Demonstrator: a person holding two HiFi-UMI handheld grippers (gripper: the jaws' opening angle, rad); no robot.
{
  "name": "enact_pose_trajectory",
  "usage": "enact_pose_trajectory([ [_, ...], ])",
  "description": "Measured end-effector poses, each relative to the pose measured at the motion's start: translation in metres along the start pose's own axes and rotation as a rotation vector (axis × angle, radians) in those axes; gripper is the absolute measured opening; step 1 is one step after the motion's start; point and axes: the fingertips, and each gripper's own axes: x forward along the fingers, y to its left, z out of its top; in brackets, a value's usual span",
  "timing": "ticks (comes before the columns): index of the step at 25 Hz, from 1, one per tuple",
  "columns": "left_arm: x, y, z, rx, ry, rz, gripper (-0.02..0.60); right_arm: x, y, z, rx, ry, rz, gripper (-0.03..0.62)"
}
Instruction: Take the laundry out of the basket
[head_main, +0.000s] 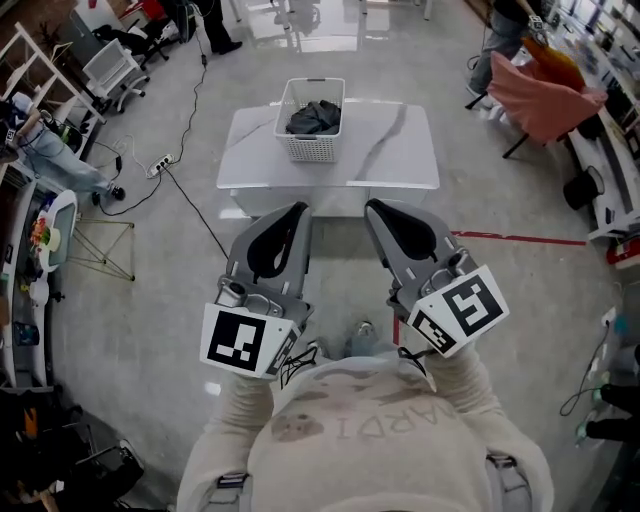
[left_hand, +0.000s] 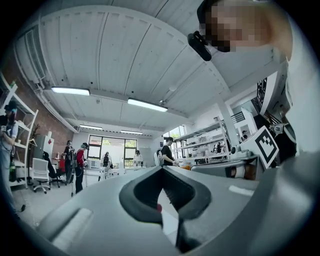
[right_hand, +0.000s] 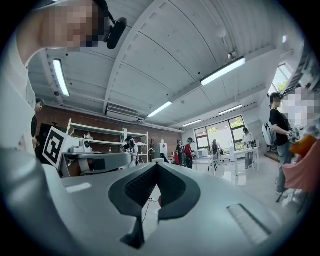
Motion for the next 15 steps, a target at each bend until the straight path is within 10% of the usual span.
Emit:
enact_pose_trajectory([
  [15,-0.071,0.020,0.003,-0.018,0.060,-0.150,0.000,0.018,0.086,0.012,-0.024,-0.014,0.008,0.026],
])
